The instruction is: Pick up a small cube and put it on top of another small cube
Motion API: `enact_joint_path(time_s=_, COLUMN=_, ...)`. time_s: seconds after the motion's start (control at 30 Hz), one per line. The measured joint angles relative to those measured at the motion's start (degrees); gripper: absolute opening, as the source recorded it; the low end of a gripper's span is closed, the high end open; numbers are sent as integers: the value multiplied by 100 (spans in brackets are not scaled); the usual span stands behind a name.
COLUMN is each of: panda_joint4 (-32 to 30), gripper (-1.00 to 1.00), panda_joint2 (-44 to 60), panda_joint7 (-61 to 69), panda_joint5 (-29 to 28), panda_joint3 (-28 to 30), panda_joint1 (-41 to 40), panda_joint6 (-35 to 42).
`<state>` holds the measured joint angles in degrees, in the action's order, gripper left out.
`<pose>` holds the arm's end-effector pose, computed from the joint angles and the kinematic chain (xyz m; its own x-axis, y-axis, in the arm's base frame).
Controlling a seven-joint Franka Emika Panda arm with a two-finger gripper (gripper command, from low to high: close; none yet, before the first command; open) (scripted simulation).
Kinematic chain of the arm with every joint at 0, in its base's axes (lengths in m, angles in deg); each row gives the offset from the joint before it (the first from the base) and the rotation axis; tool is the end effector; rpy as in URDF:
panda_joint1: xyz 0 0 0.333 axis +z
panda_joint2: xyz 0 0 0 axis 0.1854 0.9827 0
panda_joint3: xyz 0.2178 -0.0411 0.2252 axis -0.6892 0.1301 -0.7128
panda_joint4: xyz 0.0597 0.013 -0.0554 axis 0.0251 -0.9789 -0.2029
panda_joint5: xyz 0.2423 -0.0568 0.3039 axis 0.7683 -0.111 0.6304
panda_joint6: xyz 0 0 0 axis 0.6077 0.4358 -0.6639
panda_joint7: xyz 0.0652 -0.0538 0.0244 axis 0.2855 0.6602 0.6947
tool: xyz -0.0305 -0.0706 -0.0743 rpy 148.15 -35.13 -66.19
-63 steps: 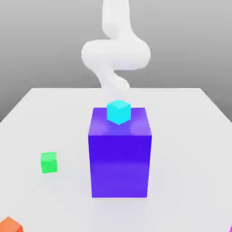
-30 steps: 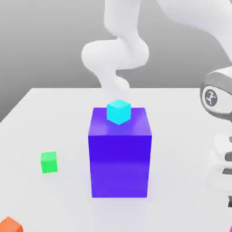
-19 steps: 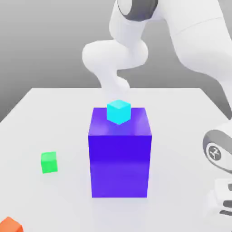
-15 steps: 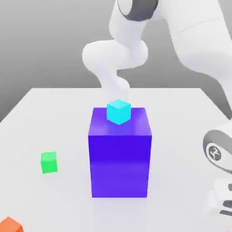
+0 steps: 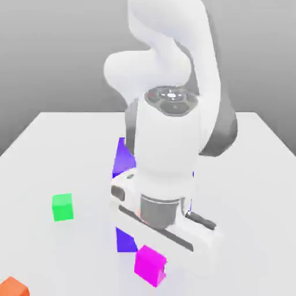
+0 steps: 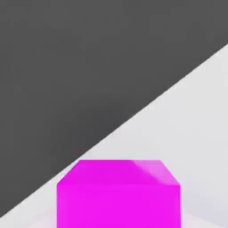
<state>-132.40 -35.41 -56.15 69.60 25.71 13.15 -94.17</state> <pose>0.4898 -0.0551 0.2435 0.0127 -0.9978 0.0646 -0.9999 -0.0127 0.0000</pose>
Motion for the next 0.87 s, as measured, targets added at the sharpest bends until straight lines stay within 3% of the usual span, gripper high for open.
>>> enact_joint_path(time_s=0.5, panda_joint4=-2722, gripper=-100, panda_joint2=-2247, panda_joint7=60, panda_joint5=-808, panda_joint3=1428, panda_joint1=-2421, panda_joint6=-511)
enact_joint_path(time_s=0.63, panda_joint4=-2820, gripper=-100, panda_joint2=-1684, panda_joint7=351, panda_joint5=-425, panda_joint3=1611, panda_joint1=-2299, panda_joint6=-1166)
enact_joint_path(time_s=0.77, panda_joint4=-2804, gripper=-100, panda_joint2=-836, panda_joint7=1118, panda_joint5=686, panda_joint3=1423, panda_joint1=-2135, panda_joint6=-1939)
enact_joint_path(time_s=0.8, panda_joint4=-2799, gripper=100, panda_joint2=-724, panda_joint7=1246, panda_joint5=871, panda_joint3=1359, panda_joint1=-2154, panda_joint6=-2037)
enact_joint_path(time_s=0.87, panda_joint4=-2799, gripper=100, panda_joint2=-724, panda_joint7=1246, panda_joint5=871, panda_joint3=1359, panda_joint1=-2162, panda_joint6=-2037)
